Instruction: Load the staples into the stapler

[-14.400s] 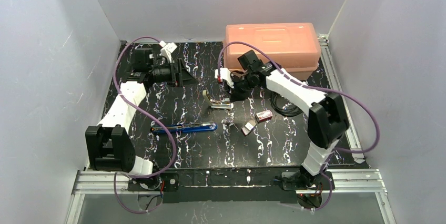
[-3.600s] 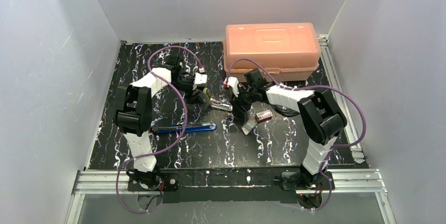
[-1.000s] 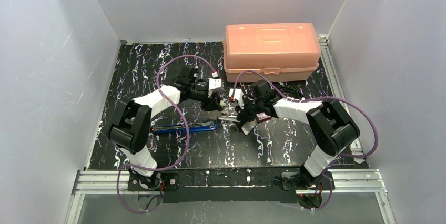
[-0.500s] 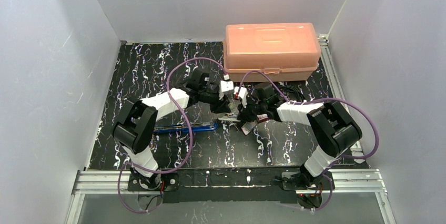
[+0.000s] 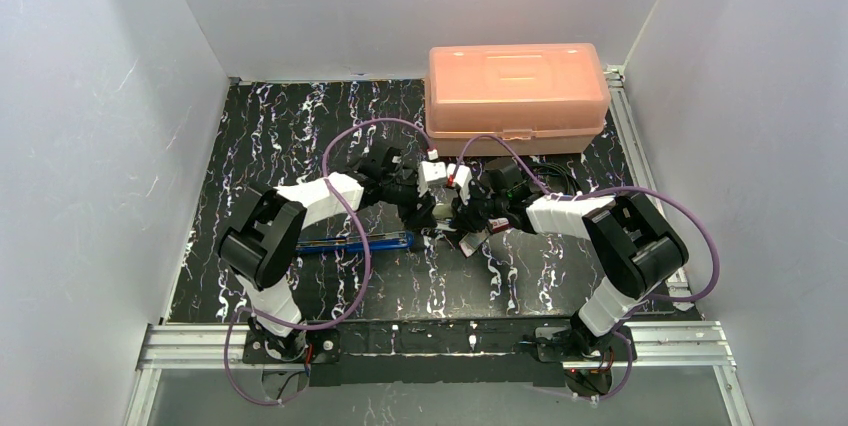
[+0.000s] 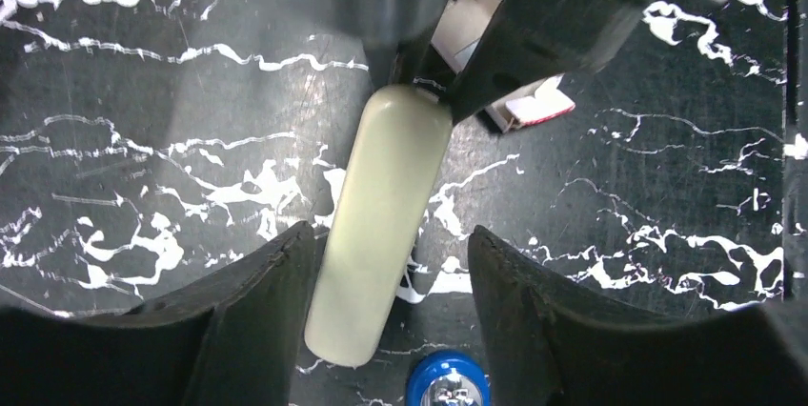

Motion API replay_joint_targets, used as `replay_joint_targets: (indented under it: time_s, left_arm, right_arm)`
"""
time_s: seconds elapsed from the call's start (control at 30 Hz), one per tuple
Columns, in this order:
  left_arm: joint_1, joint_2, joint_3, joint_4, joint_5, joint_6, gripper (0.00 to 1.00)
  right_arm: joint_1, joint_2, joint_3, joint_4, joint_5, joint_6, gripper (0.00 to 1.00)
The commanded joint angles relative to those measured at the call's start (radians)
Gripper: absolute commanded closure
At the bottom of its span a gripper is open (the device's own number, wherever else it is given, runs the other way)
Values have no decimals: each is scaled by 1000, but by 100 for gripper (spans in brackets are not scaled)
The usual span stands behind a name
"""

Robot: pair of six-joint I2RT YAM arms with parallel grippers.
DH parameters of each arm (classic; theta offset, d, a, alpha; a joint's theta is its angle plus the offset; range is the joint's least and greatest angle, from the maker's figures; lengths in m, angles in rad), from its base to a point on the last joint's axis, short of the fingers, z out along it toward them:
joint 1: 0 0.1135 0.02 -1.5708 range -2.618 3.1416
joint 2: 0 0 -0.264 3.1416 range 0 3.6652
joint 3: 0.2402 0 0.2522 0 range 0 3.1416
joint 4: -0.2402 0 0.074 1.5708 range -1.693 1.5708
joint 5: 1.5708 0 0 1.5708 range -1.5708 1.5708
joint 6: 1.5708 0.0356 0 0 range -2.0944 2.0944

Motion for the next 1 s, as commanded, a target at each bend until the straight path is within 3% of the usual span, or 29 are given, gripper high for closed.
replay_joint_targets:
  time_s: [0.0, 0.17, 0.33, 0.53, 0.97]
  left_arm:
    - [-1, -13, -10, -74, -36, 47, 39]
    - [8, -24, -18, -104, -55, 122, 35]
    - [40, -3, -2, -134, -37, 206, 38]
    - [47, 24, 17, -188, -12, 313, 43]
    - [47, 57, 69, -213, -7, 324, 43]
  right_arm:
    - [0, -8, -1, 24, 9, 6, 84]
    - [-2, -3, 2, 13, 0, -4, 84]
    - [-3, -4, 3, 8, -7, -7, 77]
    - [-4, -9, 3, 6, -11, -5, 63]
    - [-12, -57, 18, -73, -42, -23, 35]
